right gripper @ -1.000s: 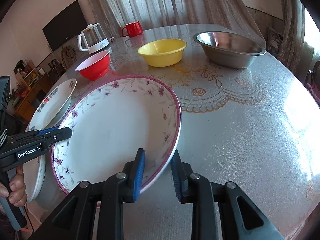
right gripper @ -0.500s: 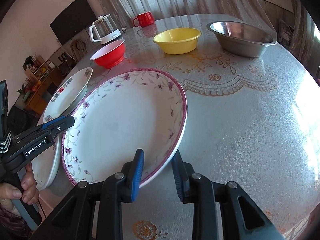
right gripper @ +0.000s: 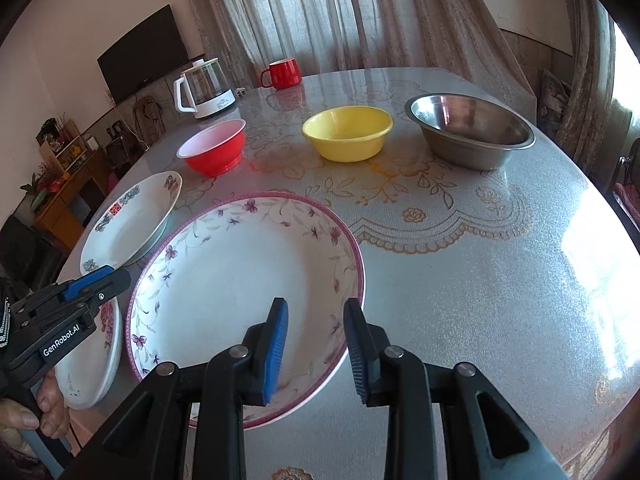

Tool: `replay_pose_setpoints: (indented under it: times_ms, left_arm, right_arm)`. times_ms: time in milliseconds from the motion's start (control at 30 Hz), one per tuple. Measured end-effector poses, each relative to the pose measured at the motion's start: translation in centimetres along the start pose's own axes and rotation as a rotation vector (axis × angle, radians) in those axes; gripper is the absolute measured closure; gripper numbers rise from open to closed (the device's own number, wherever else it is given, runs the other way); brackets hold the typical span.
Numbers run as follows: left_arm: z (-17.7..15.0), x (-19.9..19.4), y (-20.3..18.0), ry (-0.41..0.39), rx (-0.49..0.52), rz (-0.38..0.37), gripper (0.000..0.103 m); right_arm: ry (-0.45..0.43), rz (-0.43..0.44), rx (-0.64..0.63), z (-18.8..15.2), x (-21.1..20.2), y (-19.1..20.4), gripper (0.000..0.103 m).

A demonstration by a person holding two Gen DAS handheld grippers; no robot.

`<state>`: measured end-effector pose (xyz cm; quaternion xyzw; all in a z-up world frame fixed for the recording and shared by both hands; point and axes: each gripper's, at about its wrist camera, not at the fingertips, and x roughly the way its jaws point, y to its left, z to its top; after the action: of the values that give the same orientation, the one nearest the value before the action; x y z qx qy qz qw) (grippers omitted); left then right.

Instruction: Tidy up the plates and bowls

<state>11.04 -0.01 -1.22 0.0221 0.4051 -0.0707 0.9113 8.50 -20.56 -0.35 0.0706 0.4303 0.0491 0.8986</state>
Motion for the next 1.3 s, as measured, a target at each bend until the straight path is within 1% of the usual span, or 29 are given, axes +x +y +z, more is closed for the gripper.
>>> replay_pose_setpoints:
  times_ms: [100,267,400,600,767,833,900,967,1033,1100,1167,1233,1300]
  left_arm:
    - [-0.2,-0.1,0.5,-0.001,-0.007,0.009,0.078]
    - [-0.2,-0.7,2.0,-0.010,-0.035,0.033,0.077]
    - [-0.1,-1.3,3.6,-0.030,-0.057,0.066,0.073]
    - [-0.4,-1.5,6.3,-0.030,-0.108,0.109,0.073]
    - [-0.6,-1.2,8.2,-0.015,-0.144,0.113,0.073]
    - [-0.6,-1.0,9.4,-0.014,-0.171,0.112,0.073]
    - [-0.3,-0.7,10.9,-0.011,-0.204,0.109,0.073]
    - [0.0,-0.4,13.1,-0.001,-0.268,0.098,0.073]
    - [0.4,0.0,15.3,0.006,-0.323,0.095,0.071]
    - [0.8,0.4,17.4,0.013,-0.368,0.108,0.066]
    - [1.1,1.0,19.0,0.024,-0.391,0.098,0.062]
    - [1.4,1.6,20.1,0.031,-0.416,0.090,0.062]
    - [1.6,2.3,20.9,0.032,-0.425,0.086,0.061]
  right_arm:
    - [0.008,0.043,-0.020,0.4,0.5,0.9,0.072]
    - [0.026,0.169,-0.025,1.5,1.7,2.6,0.072]
    - [0.042,0.265,-0.023,2.7,2.8,4.3,0.071]
    - [0.068,0.318,-0.067,3.8,4.4,7.0,0.070]
    - [0.084,0.343,-0.077,4.8,5.7,8.5,0.068]
    - [0.087,0.338,-0.090,5.3,6.2,9.1,0.068]
    - [0.090,0.329,-0.113,5.7,6.8,9.8,0.068]
    - [0.095,0.321,-0.129,6.3,7.5,10.5,0.067]
    - [0.095,0.314,-0.138,7.0,8.2,11.1,0.067]
    - [0.092,0.304,-0.137,7.7,8.9,11.5,0.067]
    - [0.089,0.293,-0.140,8.5,9.7,11.9,0.066]
    - [0.099,0.276,-0.140,9.1,10.8,12.3,0.066]
    - [0.112,0.278,-0.144,9.4,11.7,12.7,0.066]
